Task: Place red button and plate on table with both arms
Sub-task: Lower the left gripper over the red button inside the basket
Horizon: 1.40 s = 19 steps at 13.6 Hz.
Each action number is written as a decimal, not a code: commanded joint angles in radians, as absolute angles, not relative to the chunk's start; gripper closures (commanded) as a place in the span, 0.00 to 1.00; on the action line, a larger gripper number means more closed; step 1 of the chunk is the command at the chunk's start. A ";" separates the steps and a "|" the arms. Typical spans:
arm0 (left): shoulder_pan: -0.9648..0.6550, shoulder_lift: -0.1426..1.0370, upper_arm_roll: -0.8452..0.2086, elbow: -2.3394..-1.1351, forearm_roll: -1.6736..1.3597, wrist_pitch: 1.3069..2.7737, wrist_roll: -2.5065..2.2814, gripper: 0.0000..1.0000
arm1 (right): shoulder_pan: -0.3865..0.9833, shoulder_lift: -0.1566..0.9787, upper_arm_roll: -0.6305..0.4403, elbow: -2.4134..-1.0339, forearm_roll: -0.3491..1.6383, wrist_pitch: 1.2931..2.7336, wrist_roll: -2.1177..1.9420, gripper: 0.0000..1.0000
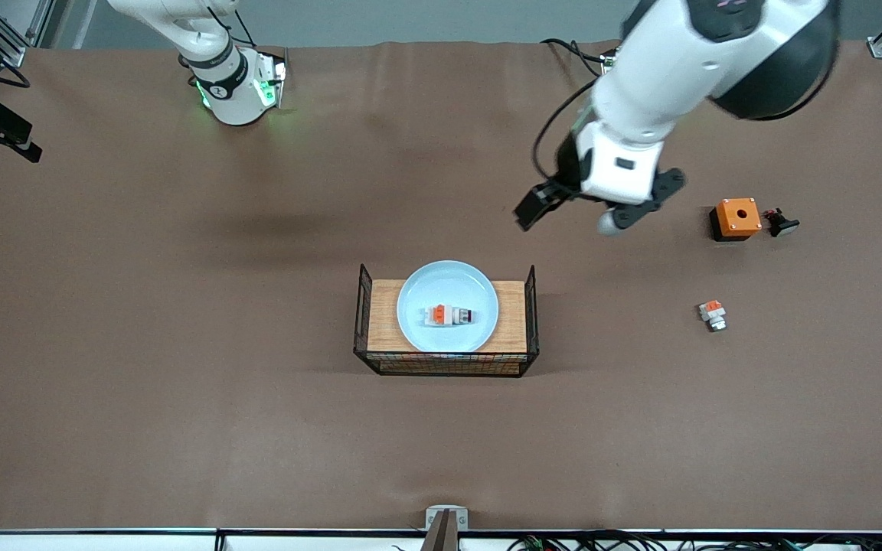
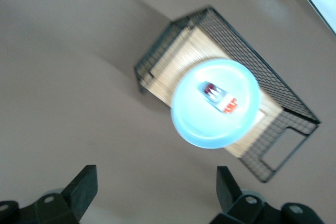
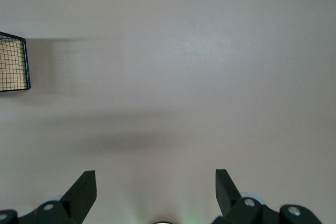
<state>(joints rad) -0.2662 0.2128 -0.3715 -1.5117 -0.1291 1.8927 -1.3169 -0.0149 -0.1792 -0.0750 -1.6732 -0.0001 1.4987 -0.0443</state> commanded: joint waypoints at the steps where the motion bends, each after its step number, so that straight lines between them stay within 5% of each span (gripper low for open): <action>1: -0.319 0.340 -0.371 -1.396 -0.146 1.981 -1.568 0.00 | -0.017 -0.189 -0.075 -1.664 -0.011 1.496 -0.049 0.00; 9: -0.414 0.498 -0.344 -1.339 -0.081 2.123 -2.060 0.00 | -0.025 -0.121 -0.078 -1.620 -0.014 1.497 -0.045 0.00; 19: -0.433 0.629 -0.310 -1.338 -0.080 2.151 -2.218 0.00 | -0.034 0.129 -0.080 -1.569 -0.061 1.511 -0.048 0.00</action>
